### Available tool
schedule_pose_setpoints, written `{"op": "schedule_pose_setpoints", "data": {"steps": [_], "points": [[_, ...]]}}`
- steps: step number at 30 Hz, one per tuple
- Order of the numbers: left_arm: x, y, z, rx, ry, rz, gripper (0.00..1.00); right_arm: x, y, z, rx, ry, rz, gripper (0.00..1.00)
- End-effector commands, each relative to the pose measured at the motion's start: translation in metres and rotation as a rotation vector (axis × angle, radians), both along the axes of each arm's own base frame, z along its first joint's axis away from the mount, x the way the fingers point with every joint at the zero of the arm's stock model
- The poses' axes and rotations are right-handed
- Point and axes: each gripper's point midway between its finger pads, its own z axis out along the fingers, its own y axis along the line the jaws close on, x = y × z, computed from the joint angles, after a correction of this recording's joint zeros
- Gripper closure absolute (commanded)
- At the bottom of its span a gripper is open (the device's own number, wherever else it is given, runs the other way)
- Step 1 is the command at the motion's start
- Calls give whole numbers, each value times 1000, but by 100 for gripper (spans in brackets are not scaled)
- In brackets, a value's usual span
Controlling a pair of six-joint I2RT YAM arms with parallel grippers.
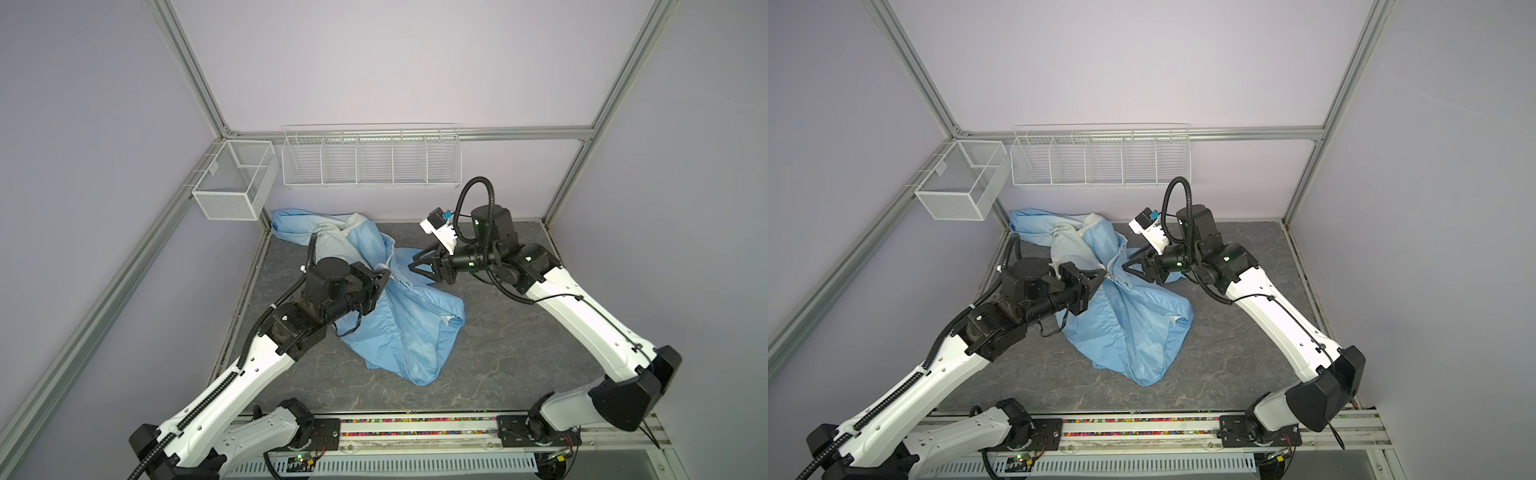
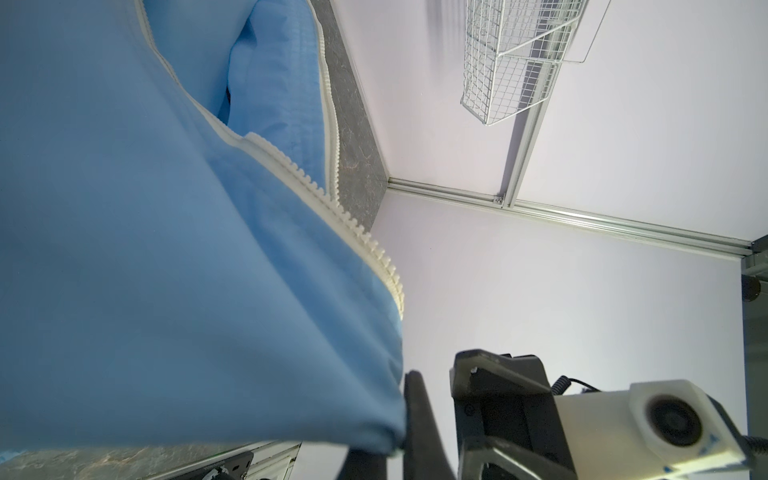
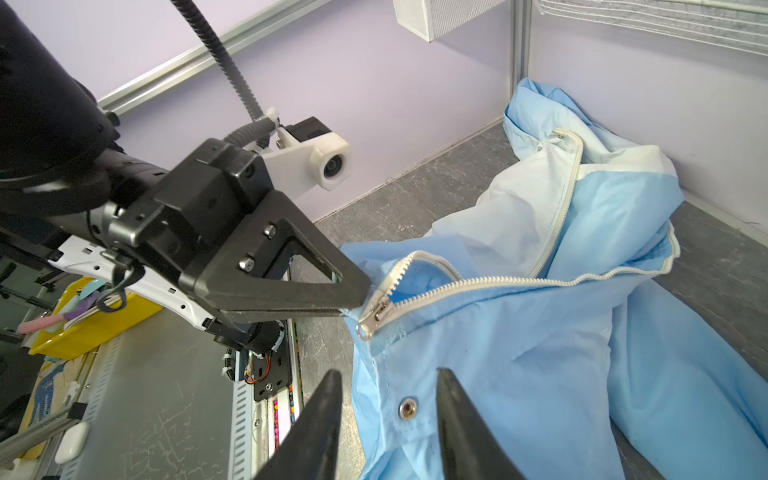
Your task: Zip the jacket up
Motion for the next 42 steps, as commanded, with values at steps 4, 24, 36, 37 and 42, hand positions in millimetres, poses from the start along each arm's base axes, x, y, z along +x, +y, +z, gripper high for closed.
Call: {"op": "schedule_pose_setpoints", "data": {"steps": [4,24,36,37,42], "points": [[-7,3,27,-37,-42,-26,100,-12,20,-6,-26,-74,80,51],[-7,0,27,-49,-42,-46,100,-12,38,-33,-78,-40,87,53],[-5,-3,23,-47,-33,-54,100,-10,36,-37,-90,-47,81,62],[-5,-4,23,-47,-33,-56,100,-11,36,-38,-89,-47,80,62],[-5,-5,21,-46,-27,-61,100,-9,36,-37,-89,-46,73,66]]}}
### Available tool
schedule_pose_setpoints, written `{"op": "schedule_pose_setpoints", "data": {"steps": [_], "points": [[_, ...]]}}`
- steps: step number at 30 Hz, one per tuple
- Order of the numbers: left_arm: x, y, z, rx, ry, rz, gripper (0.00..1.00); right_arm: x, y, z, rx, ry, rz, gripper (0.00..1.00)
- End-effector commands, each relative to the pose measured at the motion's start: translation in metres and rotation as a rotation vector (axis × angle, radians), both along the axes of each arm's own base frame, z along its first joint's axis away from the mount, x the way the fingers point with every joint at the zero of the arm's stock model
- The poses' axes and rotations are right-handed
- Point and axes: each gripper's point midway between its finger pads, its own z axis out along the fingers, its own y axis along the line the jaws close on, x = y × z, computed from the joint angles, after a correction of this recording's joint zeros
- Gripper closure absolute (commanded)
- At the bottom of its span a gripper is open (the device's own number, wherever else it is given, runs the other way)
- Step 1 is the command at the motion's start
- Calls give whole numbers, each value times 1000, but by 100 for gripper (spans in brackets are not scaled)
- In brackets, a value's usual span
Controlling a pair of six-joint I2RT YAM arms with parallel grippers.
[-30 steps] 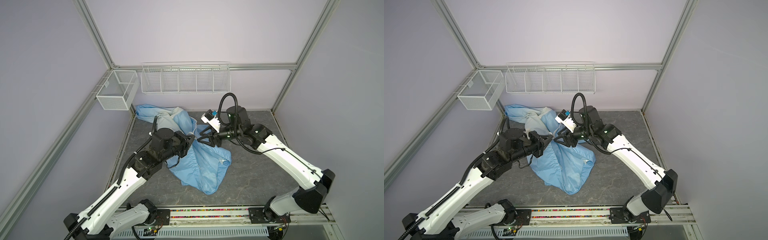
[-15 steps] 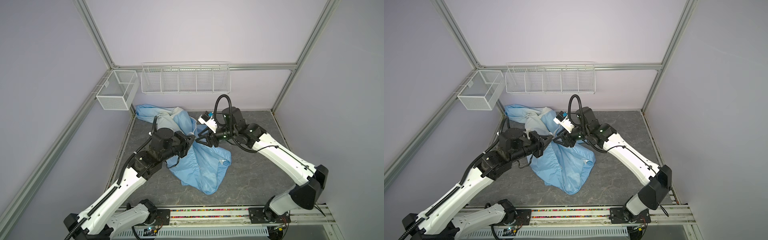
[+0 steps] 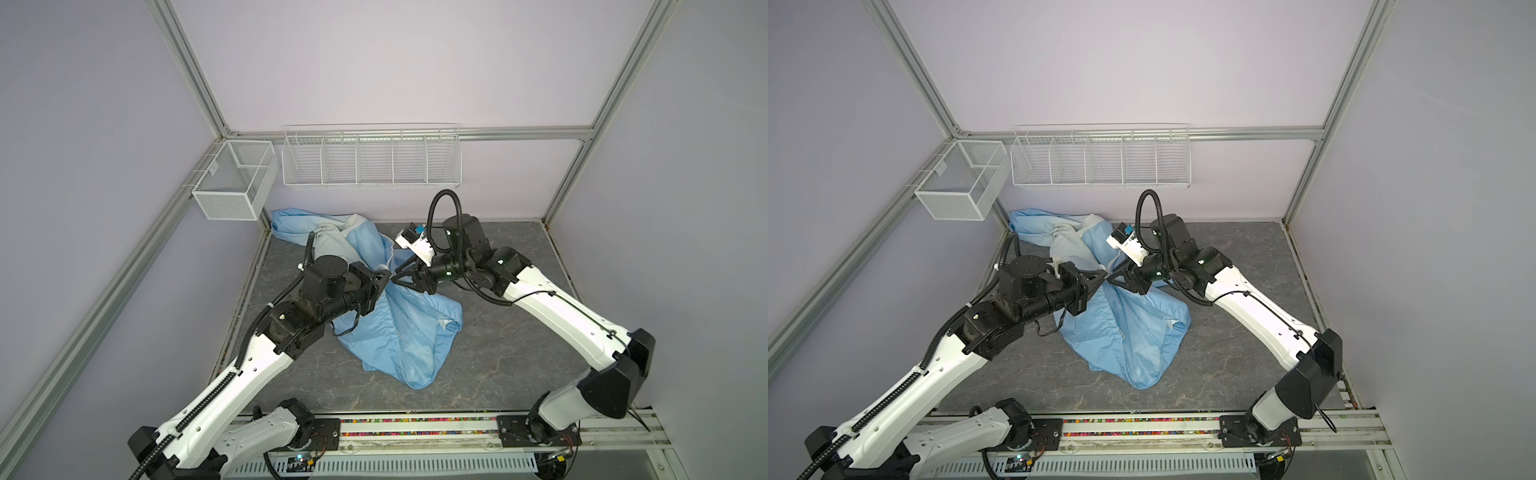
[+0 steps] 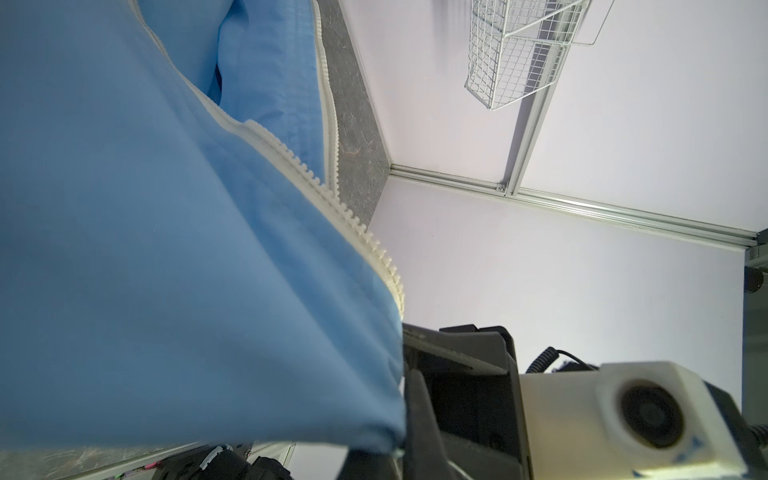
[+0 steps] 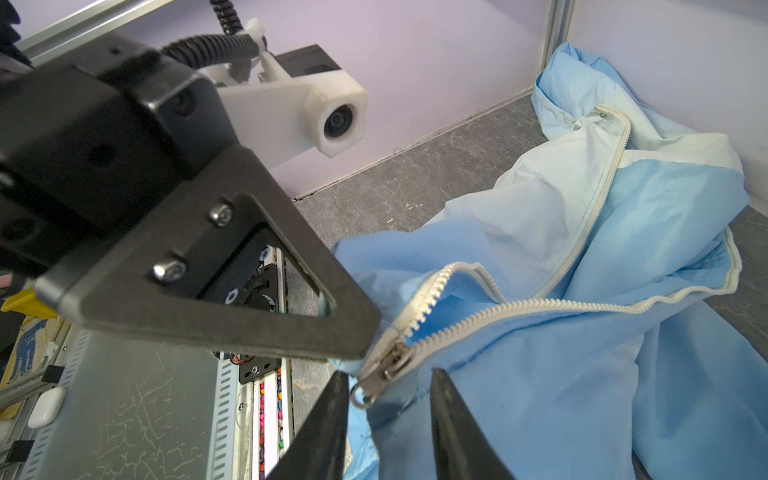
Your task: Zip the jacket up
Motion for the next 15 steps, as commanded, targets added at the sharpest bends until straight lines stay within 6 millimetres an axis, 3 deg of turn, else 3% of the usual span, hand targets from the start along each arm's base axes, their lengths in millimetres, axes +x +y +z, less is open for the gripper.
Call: {"op": "schedule_pose_setpoints", "data": {"steps": [1,15], "points": [[-1,-4,20,-37,-47,-25,100,-2,2,0,-2,-26,20,68],[-3,0,15,-38,-39,-28,100,0,0,1,20,12,13,72]]}}
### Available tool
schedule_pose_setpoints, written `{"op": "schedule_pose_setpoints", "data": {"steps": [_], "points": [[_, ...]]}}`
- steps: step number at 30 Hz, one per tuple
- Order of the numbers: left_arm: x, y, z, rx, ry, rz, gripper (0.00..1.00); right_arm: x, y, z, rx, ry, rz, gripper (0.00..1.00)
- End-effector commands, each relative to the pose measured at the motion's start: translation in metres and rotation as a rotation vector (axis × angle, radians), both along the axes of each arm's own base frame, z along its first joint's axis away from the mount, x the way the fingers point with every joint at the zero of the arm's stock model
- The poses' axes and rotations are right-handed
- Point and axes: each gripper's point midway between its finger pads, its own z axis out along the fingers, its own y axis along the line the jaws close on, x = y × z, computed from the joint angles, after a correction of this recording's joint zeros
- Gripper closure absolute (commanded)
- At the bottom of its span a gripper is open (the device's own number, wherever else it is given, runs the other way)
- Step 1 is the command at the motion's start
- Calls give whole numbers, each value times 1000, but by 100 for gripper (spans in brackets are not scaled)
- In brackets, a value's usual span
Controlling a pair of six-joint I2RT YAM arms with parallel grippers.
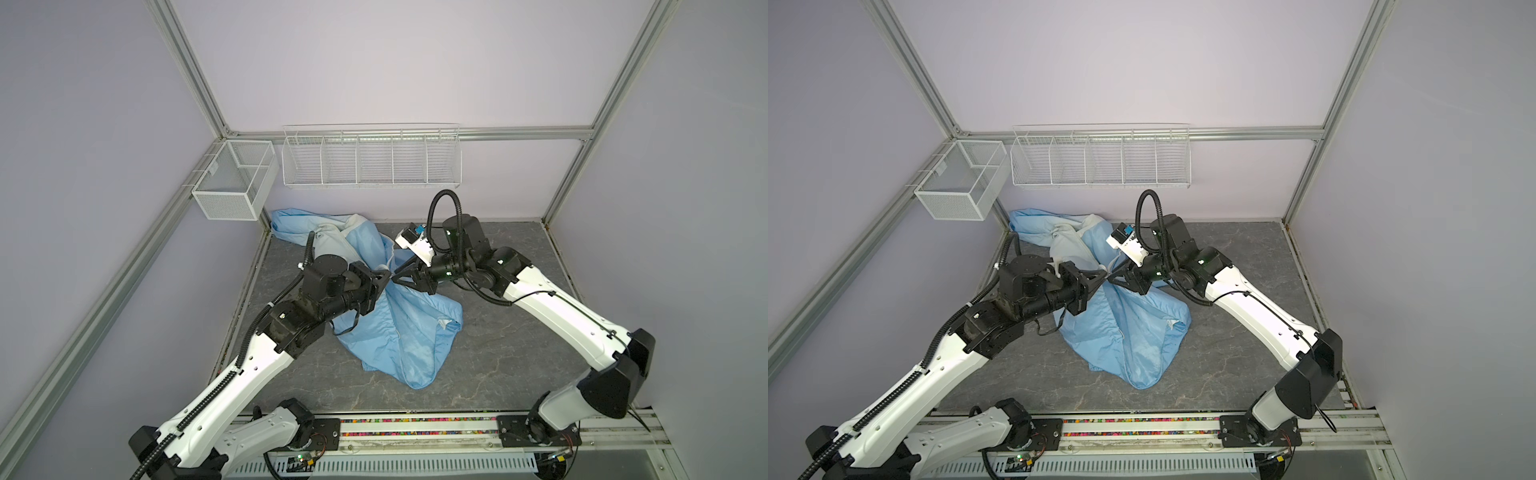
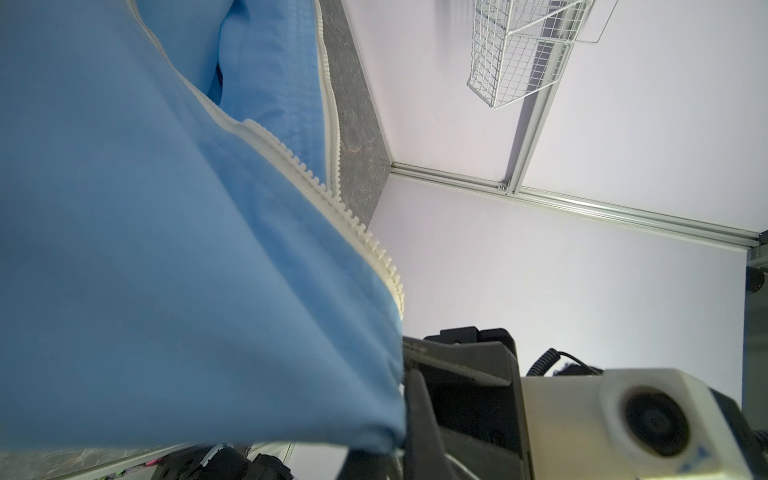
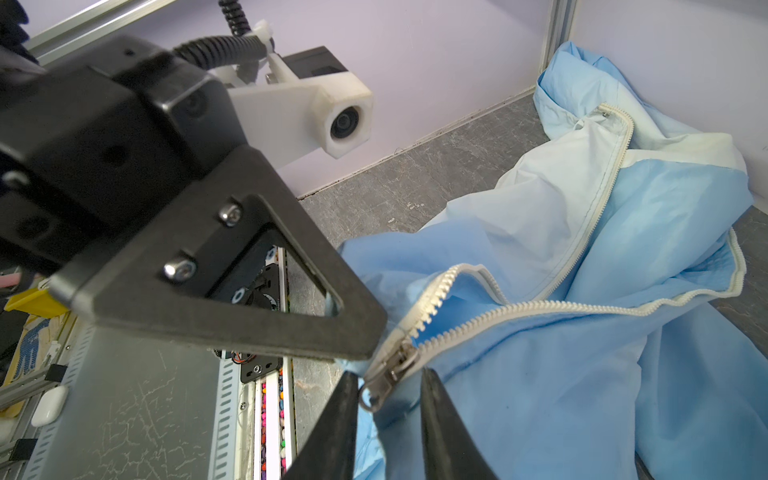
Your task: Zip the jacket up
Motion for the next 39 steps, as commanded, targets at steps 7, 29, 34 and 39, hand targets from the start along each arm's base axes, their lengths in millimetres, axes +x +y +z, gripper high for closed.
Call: {"op": "schedule_pose_setpoints", "data": {"steps": [7,29,34,39], "points": [[-5,1,14,-36,-39,-26,100,2,2,5,39,22,14,75],[-8,-1,17,-51,-47,-52,100,8,3,-3,30,52,-2,93],[-8,-3,18,-55,-50,-61,100,6,6,-2,41,61,17,93],[-7,-6,18,-62,-49,-68,100,9,1,-4,29,43,-12,93]]}}
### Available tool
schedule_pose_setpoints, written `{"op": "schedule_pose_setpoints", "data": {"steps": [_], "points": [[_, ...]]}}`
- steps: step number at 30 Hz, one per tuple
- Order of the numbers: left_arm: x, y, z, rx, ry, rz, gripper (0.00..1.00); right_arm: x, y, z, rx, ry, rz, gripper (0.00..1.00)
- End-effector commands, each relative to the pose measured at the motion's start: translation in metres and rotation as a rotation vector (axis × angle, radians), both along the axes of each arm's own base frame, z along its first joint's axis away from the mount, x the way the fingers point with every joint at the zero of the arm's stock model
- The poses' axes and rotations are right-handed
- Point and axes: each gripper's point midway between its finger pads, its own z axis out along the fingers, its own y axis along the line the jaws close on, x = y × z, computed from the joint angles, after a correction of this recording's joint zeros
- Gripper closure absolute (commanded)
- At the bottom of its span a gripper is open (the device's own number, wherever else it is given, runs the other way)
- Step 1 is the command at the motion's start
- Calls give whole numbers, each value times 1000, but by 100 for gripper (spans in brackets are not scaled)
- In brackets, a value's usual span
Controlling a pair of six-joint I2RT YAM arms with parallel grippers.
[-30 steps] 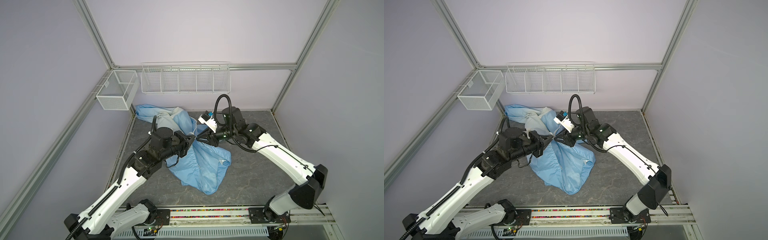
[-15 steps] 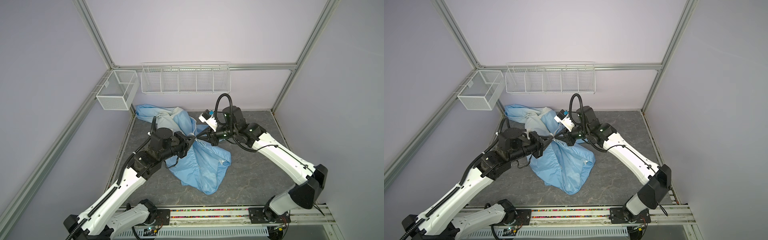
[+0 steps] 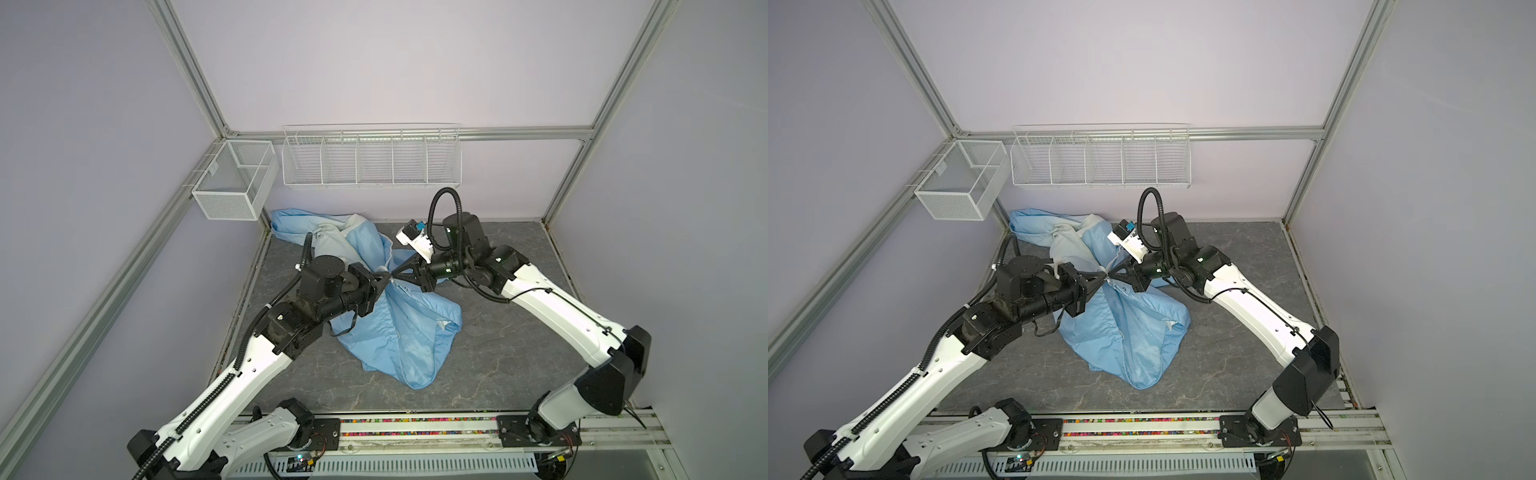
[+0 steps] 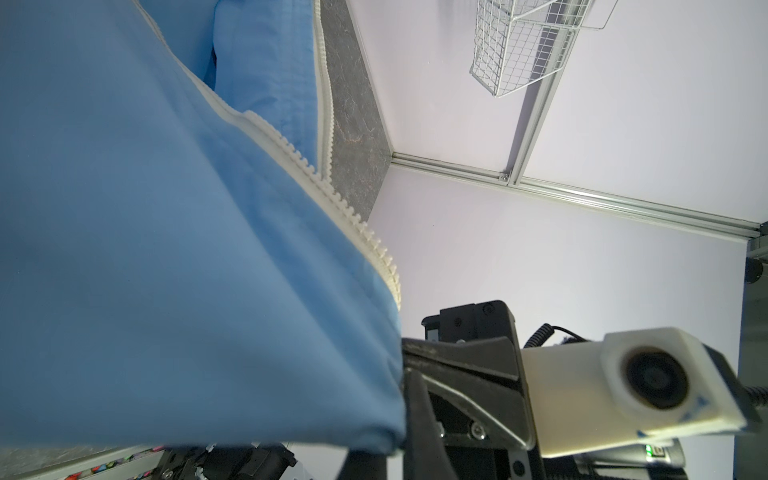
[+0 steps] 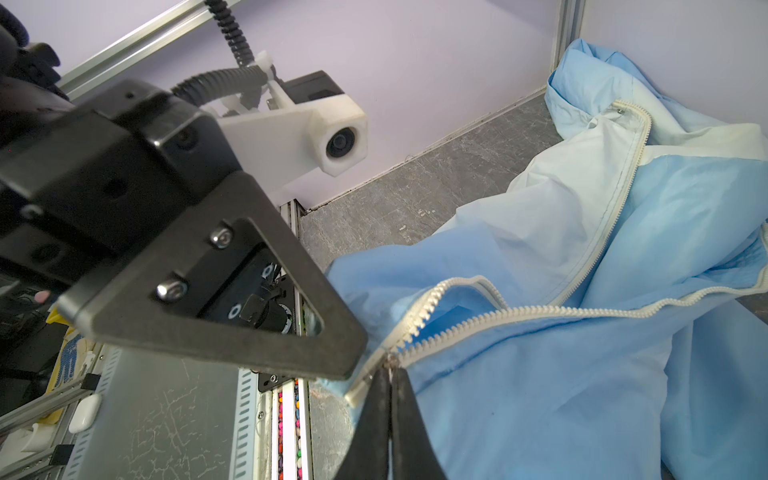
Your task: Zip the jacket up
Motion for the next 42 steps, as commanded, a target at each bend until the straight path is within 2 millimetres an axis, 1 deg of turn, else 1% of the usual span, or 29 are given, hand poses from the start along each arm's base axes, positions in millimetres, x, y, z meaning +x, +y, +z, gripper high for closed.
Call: {"op": "schedule_pose_setpoints", "data": {"steps": [1,7,14,20,28,32,38,42], "points": [[-2,-7,19,-54,-52,-39,100,8,-2,-7,-19,-16,-35,93],[-3,-12,19,-55,-45,-64,100,28,-7,-20,-70,-44,-128,93],[-5,-14,19,-61,-38,-80,100,47,-8,-27,-91,-58,-199,93],[-8,-14,18,-63,-31,-89,100,59,-8,-30,-107,-56,-231,93],[-10,-15,17,-67,-27,-105,100,68,-8,-28,-118,-67,-259,93],[-9,-14,16,-66,-26,-97,100,66,-10,-26,-116,-71,-252,93],[-5,-10,9,-67,-27,-66,100,47,-10,-14,-73,-75,-180,93],[-3,-8,4,-81,-22,-46,100,35,-9,-12,-72,-42,-137,93]]}}
